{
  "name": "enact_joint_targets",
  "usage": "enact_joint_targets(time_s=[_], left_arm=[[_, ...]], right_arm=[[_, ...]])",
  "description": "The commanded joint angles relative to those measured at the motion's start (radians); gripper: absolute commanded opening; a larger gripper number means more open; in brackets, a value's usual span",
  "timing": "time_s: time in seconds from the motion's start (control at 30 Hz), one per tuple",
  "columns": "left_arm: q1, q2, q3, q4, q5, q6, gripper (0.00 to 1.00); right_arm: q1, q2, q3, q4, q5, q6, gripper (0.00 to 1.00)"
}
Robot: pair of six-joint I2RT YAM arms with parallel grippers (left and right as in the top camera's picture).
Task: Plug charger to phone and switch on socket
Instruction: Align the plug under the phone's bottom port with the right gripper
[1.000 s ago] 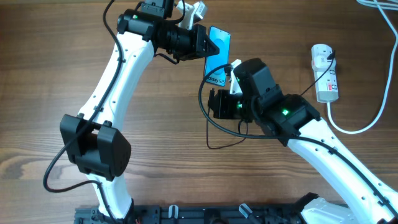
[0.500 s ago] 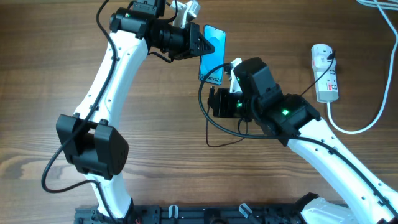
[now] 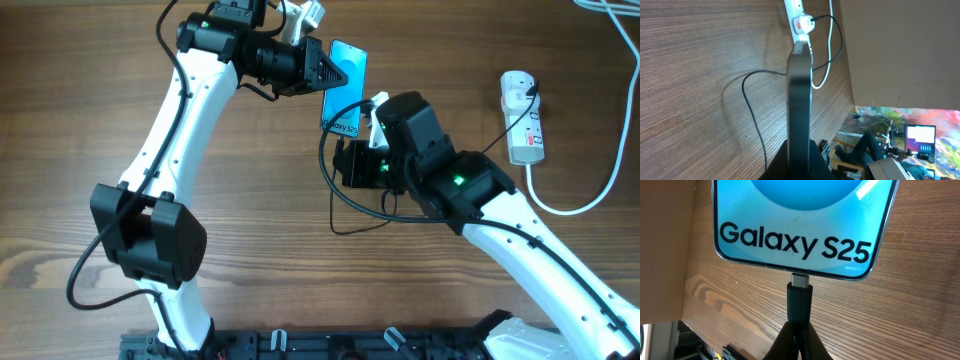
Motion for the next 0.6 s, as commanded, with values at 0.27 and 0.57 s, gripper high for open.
enact_joint_targets(time_s=[0.27,0.57], left_arm=[[0.002,-0.039,0.007,0.003,0.045,0.012,0.04],[0.002,-0.039,0.007,-0.001,0.045,0.007,0.04]], right_arm=[[0.002,-0.008,0.015,0.009,-0.029,0.016,0.04],[0.002,-0.008,0.015,0.016,-0.027,0.029,0.04]])
